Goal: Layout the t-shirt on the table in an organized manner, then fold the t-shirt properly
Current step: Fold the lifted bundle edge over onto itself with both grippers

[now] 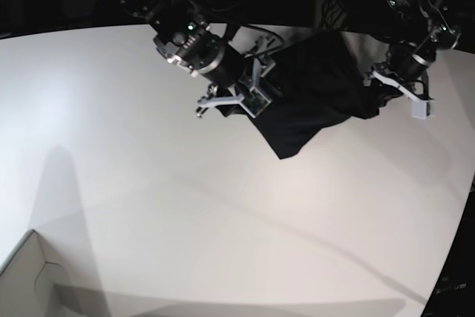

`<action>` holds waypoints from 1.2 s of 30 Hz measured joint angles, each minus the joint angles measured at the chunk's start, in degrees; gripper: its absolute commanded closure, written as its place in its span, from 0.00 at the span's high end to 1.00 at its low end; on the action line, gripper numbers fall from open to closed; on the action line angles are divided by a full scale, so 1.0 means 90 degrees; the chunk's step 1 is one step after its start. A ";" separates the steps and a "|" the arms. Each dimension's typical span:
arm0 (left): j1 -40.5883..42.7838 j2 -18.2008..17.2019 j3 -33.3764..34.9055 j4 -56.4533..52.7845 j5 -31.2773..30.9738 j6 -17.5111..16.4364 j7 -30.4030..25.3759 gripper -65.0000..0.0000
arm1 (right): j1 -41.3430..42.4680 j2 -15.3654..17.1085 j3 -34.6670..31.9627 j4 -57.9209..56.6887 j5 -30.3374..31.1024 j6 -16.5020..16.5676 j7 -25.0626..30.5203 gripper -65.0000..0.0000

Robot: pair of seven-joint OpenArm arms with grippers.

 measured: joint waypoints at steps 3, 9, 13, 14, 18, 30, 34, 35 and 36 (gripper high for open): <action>-0.0056 -0.0066 0.0019 -0.0262 0.0053 0.0000 0.0097 0.01 | 0.0012 0.0007 0.0002 0.0000 -0.0002 0.0000 -0.0002 0.48; -0.0134 -0.0165 0.0000 -0.0483 0.0029 0.0000 0.0027 0.21 | 0.0034 0.0019 0.0000 0.0000 0.0002 0.0000 -0.0002 0.49; -0.0056 -0.0211 -0.0012 -0.0464 0.0024 0.0002 0.0044 0.52 | 0.0032 0.0022 0.0000 0.0000 -0.0002 0.0000 -0.0002 0.49; -0.0007 -0.0211 -0.0012 -0.0454 0.0010 0.0005 0.0022 0.59 | 0.0032 0.0019 0.0000 0.0002 -0.0002 0.0000 0.0000 0.49; 0.0328 -0.0209 -0.0010 -0.0209 0.0027 0.0010 0.0034 0.77 | 0.0019 0.0019 0.0044 0.0002 0.0000 0.0000 0.0000 0.49; 0.0962 -0.0100 -0.0007 0.0187 -0.0403 0.0024 0.0279 0.81 | -0.0017 0.0019 0.0260 0.0022 0.0012 0.0002 0.0019 0.49; 0.1015 -0.0085 -0.0015 0.0187 -0.0923 0.0019 0.0804 0.81 | -0.0080 0.0019 0.0257 0.0214 0.0017 0.0017 0.0019 0.49; 0.1010 -0.0085 -0.0012 0.0187 -0.0979 0.0019 0.0814 0.81 | -0.0090 0.0019 0.0260 0.0248 0.0015 0.0017 0.0022 0.49; 0.1010 -0.0083 -0.0007 0.0187 -0.1037 0.0019 0.0826 0.81 | -0.0090 0.0019 0.0260 0.0257 0.0015 0.0017 0.0022 0.49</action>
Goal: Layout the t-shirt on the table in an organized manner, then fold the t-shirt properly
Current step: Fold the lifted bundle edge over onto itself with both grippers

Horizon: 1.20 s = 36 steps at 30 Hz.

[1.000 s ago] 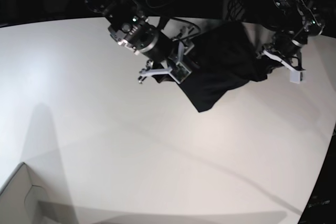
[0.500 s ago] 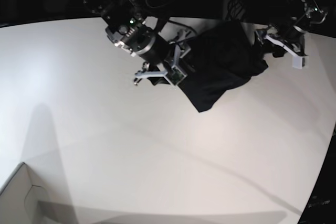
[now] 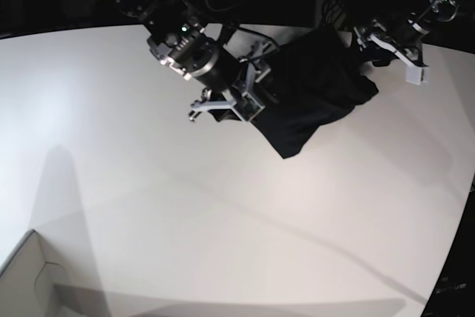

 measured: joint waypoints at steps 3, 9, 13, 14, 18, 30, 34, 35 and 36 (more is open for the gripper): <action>0.0010 0.0019 0.0024 0.0002 -0.0153 0.0000 0.0073 0.81 | 0.0000 0.0036 0.0000 0.0000 0.0000 0.0000 -0.0005 0.49; 0.0328 -0.0027 -0.0005 0.0024 -0.0469 0.0000 0.0248 0.81 | -0.0073 0.0175 0.0015 0.0000 -0.0019 -0.0002 0.0000 0.49; 0.0508 -0.0342 0.0005 0.0245 -0.0469 0.0002 0.0308 0.81 | -0.0070 0.0185 -0.0005 0.0000 -0.0007 0.0000 0.0005 0.49; 0.0559 -0.0401 -0.0005 0.0352 -0.0474 0.0002 0.0284 0.81 | -0.0070 0.0197 0.0000 0.0000 -0.0015 -0.0002 0.0005 0.49; 0.0678 -0.0413 -0.0015 0.0656 -0.0461 0.0000 0.0355 0.81 | -0.0080 0.0209 0.0000 0.0000 -0.0010 -0.0002 0.0010 0.49; 0.0500 -0.0255 0.0476 0.0680 -0.1928 0.0000 0.0287 0.81 | -0.0085 0.0209 0.0000 0.0000 -0.0010 -0.0002 0.0005 0.49; 0.0476 -0.0046 0.0588 0.0372 -0.1496 0.0002 0.0250 0.81 | -0.0080 0.0214 0.0005 0.0000 -0.0015 -0.0002 0.0005 0.49; 0.0481 0.0010 0.0580 0.0333 -0.1377 0.0002 0.0328 0.81 | -0.0073 0.0214 0.0005 0.0000 -0.0015 -0.0002 0.0002 0.49; 0.0481 0.0034 0.0576 0.0325 -0.1350 0.0002 0.0321 0.81 | -0.0073 0.0211 0.0002 0.0000 -0.0015 -0.0002 0.0000 0.49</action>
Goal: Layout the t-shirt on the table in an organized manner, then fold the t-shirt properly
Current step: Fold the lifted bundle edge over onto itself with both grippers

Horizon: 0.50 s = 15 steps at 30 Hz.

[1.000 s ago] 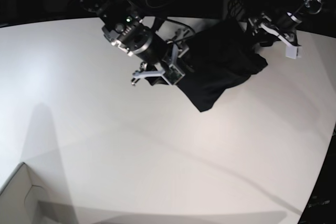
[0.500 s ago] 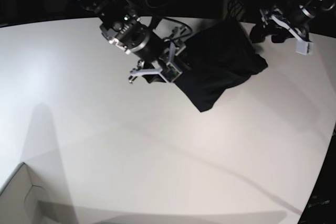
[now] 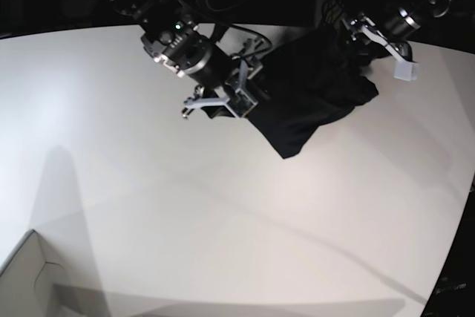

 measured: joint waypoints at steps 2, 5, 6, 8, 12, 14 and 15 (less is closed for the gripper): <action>-0.0022 -0.0034 -0.0002 0.0051 -0.0007 0.0000 -0.0051 0.81 | 0.0000 0.0000 -0.0002 0.0000 0.0002 0.0000 -0.0002 0.49; -0.0017 -0.0066 -0.0158 0.0087 -0.0075 0.0000 -0.0053 0.81 | -0.0002 0.0087 -0.0002 0.0000 0.0002 0.0000 0.0022 0.49; -0.0007 -0.0046 -0.0287 0.0083 -0.0046 0.0000 -0.0051 0.81 | -0.0002 0.0112 -0.0002 0.0000 0.0000 0.0000 0.0010 0.49; 0.0041 -0.0034 -0.0532 0.0075 -0.0007 0.0000 -0.0034 0.81 | -0.0005 0.0124 -0.0002 0.0000 -0.0002 0.0000 -0.0007 0.49; 0.0070 -0.0034 -0.0716 0.0063 -0.0002 0.0000 -0.0012 0.81 | -0.0002 0.0124 -0.0002 0.0000 0.0000 0.0000 0.0000 0.49; 0.0066 -0.0034 -0.0716 0.0017 -0.0002 0.0000 -0.0056 0.81 | 0.0000 0.0121 -0.0002 0.0000 0.0005 0.0000 0.0000 0.49; 0.0066 -0.0034 -0.0687 -0.0019 -0.0005 0.0000 -0.0058 0.81 | 0.0000 0.0121 -0.0002 0.0000 0.0002 0.0000 0.0000 0.49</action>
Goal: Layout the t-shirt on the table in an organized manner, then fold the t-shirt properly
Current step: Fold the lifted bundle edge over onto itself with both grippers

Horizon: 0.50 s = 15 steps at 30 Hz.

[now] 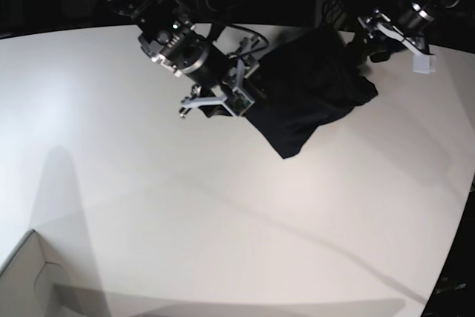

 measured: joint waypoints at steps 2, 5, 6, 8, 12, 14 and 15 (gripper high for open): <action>-0.0024 0.0019 0.0002 -0.0087 0.0022 0.0000 0.0010 0.81 | -0.0002 -0.0002 0.0000 0.0000 0.0000 0.0000 0.0000 0.49; -0.0163 0.0155 0.0002 -0.0187 0.0036 0.0000 0.0005 0.81 | 0.0000 -0.0036 0.0000 0.0000 0.0012 0.0000 0.0002 0.49; -0.0202 0.0168 0.0041 -0.0240 0.0036 0.0000 0.0007 0.81 | -0.0002 -0.0051 0.0000 0.0000 0.0015 0.0000 0.0002 0.49; -0.0267 0.0211 0.0036 -0.0306 0.0311 0.0002 -0.0019 0.81 | 0.0000 -0.0049 0.0000 0.0000 0.0012 0.0000 0.0000 0.49; -0.0481 0.0452 0.0000 -0.0311 0.0920 0.0000 0.0002 0.81 | -0.0007 -0.0049 0.0000 0.0000 0.0015 0.0000 0.0000 0.49; -0.0588 0.0556 0.0015 -0.0308 0.1086 -0.0002 -0.0019 0.81 | -0.0017 -0.0032 0.0000 0.0000 0.0012 0.0000 0.0000 0.49; -0.0624 0.0585 0.0024 -0.0308 0.1156 -0.0007 -0.0019 0.81 | -0.0017 -0.0010 0.0002 0.0000 0.0012 -0.0005 0.0010 0.49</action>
